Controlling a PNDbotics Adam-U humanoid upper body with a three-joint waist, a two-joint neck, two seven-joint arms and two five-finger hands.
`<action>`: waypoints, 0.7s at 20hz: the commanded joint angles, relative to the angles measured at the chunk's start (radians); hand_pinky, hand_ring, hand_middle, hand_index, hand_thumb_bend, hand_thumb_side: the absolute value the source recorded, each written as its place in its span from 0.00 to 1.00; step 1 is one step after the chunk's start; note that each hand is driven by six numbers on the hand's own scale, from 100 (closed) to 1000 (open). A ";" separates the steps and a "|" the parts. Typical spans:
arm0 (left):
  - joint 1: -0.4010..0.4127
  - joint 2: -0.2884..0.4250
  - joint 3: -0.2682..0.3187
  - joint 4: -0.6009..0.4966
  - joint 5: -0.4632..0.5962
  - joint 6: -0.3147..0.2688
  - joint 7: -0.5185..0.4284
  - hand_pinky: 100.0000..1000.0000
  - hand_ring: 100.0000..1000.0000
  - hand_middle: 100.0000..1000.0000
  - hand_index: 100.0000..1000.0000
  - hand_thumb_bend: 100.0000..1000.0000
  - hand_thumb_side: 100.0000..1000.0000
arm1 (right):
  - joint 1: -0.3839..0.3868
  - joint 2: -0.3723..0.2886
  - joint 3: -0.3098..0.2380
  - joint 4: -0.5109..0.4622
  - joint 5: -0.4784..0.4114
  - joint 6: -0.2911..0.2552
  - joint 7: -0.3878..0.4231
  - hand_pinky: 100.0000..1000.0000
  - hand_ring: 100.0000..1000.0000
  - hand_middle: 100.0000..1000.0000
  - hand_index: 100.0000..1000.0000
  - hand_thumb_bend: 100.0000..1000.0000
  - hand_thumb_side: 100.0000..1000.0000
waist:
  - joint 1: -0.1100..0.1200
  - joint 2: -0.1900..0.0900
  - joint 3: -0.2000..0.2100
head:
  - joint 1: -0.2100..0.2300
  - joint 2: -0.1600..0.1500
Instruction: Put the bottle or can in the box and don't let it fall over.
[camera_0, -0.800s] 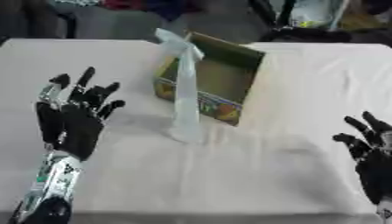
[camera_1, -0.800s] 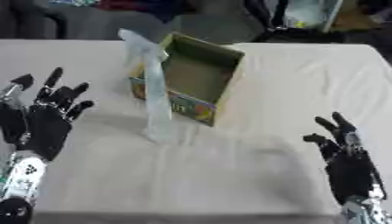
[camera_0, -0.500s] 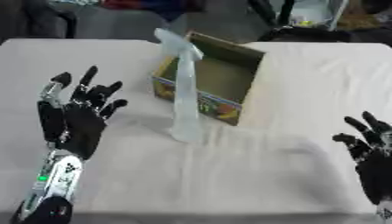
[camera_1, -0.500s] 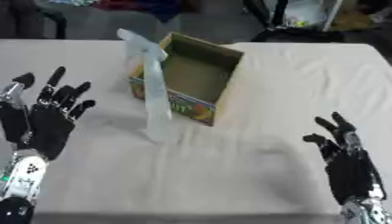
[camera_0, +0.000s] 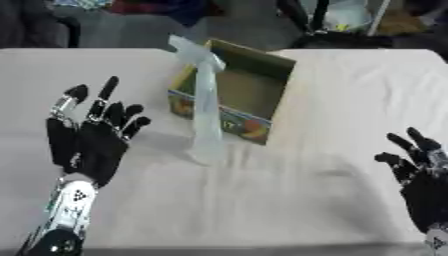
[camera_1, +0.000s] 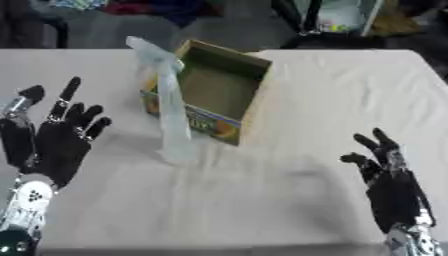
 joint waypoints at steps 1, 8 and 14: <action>-0.024 0.008 -0.043 -0.008 0.103 0.038 -0.031 0.51 0.41 0.10 1.00 0.45 0.68 | -0.012 -0.015 -0.003 -0.010 0.000 0.000 0.003 1.00 0.57 0.82 1.00 0.00 0.73 | 0.001 -0.011 -0.003 | -0.014 -0.010; -0.061 0.001 -0.081 0.019 0.192 0.081 -0.012 0.45 0.22 0.03 1.00 0.86 0.82 | -0.013 -0.015 -0.002 -0.009 -0.002 0.002 0.004 1.00 0.57 0.82 1.00 0.00 0.73 | 0.003 -0.015 -0.010 | -0.035 -0.022; -0.103 -0.015 -0.106 0.043 0.235 0.104 0.055 0.43 0.09 0.01 1.00 0.94 0.86 | -0.013 -0.014 0.000 -0.009 -0.004 0.003 0.005 1.00 0.57 0.82 1.00 0.00 0.73 | 0.003 -0.017 -0.013 | -0.045 -0.026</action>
